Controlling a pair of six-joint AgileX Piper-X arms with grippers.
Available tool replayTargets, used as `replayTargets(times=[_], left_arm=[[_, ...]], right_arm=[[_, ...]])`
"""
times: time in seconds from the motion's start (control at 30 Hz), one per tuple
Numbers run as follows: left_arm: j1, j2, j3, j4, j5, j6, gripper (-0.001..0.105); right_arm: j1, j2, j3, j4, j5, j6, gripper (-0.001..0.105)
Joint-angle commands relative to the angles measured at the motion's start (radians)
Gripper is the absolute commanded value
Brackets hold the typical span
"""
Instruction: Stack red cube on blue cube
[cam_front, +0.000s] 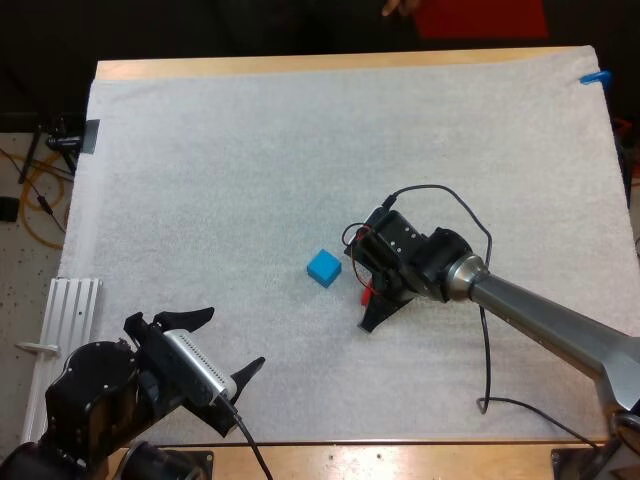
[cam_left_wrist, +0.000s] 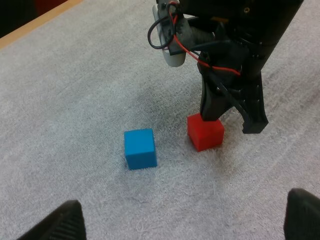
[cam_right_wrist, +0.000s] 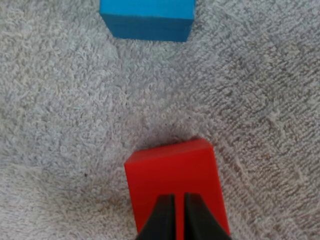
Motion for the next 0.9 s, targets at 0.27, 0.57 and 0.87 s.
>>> replayTargets(times=[0.27, 0.57, 0.87], left_arm=[[-0.004, 0.000, -0.002, 0.000, 0.007, 0.006, 0.076], [-0.004, 0.000, -0.002, 0.000, 0.007, 0.006, 0.076], [-0.004, 0.000, -0.002, 0.000, 0.007, 0.006, 0.076]], right_arm=[[-0.002, -0.013, -0.007, 0.005, 0.012, -0.012, 0.000], [-0.002, -0.017, -0.007, 0.008, 0.012, -0.010, 0.052], [-0.002, -0.110, -0.007, 0.033, 0.012, -0.007, 0.071]])
